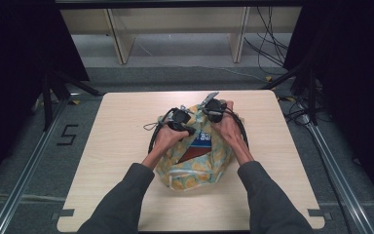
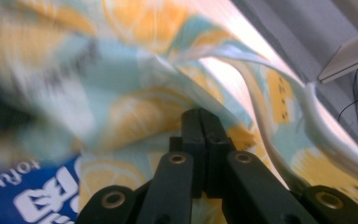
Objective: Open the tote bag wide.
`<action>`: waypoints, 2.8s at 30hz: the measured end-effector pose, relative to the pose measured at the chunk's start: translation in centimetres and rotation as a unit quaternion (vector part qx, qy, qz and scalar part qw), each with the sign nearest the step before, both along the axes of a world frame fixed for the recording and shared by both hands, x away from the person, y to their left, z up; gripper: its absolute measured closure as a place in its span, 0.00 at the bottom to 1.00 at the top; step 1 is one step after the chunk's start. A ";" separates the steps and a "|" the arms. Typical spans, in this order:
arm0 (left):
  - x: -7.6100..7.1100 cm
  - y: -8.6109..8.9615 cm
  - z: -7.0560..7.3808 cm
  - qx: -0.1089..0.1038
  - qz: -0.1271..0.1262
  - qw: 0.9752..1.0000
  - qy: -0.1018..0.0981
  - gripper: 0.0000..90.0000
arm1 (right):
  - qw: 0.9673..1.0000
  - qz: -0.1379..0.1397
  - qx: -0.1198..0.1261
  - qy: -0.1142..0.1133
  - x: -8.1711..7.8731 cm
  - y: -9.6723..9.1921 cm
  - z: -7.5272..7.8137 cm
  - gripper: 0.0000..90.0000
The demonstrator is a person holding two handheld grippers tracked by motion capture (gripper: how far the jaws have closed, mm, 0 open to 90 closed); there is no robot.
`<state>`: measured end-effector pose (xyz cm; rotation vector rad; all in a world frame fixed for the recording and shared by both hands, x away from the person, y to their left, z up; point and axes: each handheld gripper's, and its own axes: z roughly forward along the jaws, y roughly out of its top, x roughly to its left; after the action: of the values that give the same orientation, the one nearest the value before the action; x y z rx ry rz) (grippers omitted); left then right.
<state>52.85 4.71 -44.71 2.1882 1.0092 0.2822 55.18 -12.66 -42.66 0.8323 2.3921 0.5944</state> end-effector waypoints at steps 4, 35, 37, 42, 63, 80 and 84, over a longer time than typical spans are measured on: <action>1.5 1.8 -0.1 0.012 0.053 0.998 -0.026 0.99 | 1.000 -0.015 -0.006 0.014 0.5 -0.8 -0.9 1.00; 2.4 4.4 -0.2 -0.005 0.087 0.996 -0.032 0.98 | 0.997 0.026 -0.067 0.039 -4.9 -2.7 -2.0 1.00; 2.4 4.4 -0.2 -0.008 0.085 0.996 -0.032 0.98 | 0.996 0.007 -0.082 0.035 -3.8 -3.7 -2.3 1.00; 2.4 4.5 -0.1 -0.007 0.082 0.996 -0.035 0.99 | 0.997 -0.045 -0.061 0.029 -2.0 -6.2 -2.6 1.00; -0.2 4.3 1.5 -0.047 0.055 0.996 -0.054 0.89 | 0.993 0.052 0.105 0.033 -6.9 -6.5 1.4 1.00; -8.6 1.9 -1.4 -0.025 -0.102 0.994 -0.012 0.89 | 0.976 0.169 0.027 0.135 -11.8 0.1 -3.2 1.00; -9.2 2.2 -1.6 -0.031 -0.101 0.994 -0.012 0.89 | 0.970 0.181 0.019 0.160 -13.1 -0.1 -5.3 1.00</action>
<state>43.65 6.86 -46.29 2.2044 0.7646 0.1806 42.12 -12.73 -47.92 0.5389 2.8688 0.6908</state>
